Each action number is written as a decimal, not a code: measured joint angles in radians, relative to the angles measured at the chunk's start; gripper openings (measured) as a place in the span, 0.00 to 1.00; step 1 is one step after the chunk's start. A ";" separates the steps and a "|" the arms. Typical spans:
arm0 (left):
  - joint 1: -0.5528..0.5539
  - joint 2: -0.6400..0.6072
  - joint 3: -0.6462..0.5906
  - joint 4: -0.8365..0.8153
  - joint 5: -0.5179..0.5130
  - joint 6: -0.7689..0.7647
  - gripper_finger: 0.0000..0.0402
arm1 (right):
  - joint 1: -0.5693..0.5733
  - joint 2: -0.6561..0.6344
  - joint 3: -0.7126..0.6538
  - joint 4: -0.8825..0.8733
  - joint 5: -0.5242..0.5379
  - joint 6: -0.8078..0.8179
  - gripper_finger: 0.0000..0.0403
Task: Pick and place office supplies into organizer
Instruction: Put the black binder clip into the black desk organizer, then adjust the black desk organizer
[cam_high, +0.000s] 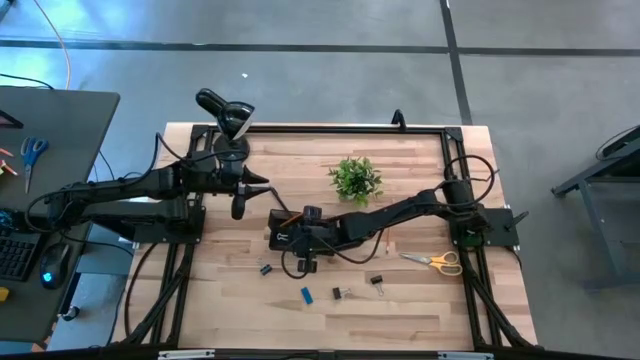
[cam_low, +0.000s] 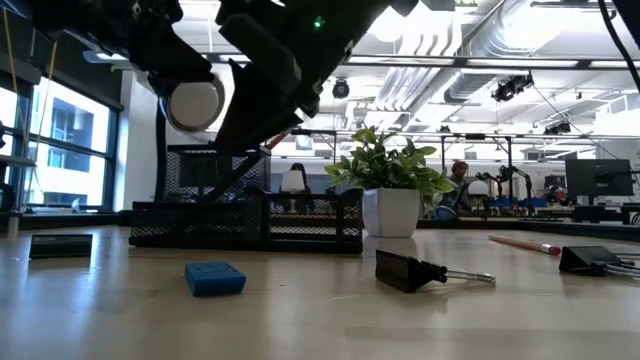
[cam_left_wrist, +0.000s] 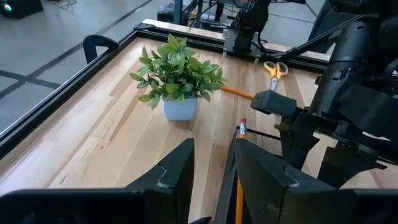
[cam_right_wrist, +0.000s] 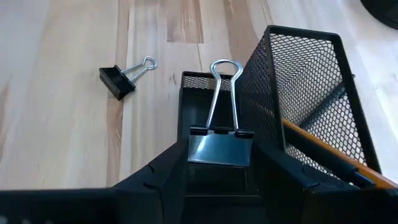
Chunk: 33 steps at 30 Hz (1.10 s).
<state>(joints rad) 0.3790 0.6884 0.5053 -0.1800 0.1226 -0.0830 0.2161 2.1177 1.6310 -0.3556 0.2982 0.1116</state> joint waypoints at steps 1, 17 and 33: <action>0.000 0.000 0.000 -0.001 0.000 0.000 0.26 | 0.000 0.000 0.000 0.001 0.004 0.000 0.42; 0.000 0.001 0.000 -0.034 0.000 -0.002 0.26 | 0.000 -0.020 -0.002 -0.013 -0.112 0.016 0.50; 0.000 0.001 0.000 -0.055 0.038 -0.026 0.26 | 0.048 -0.195 -0.015 -0.419 -0.169 0.187 0.50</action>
<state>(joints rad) 0.3786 0.6895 0.5056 -0.2352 0.1611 -0.1093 0.2645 1.9224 1.6162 -0.7746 0.1292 0.2988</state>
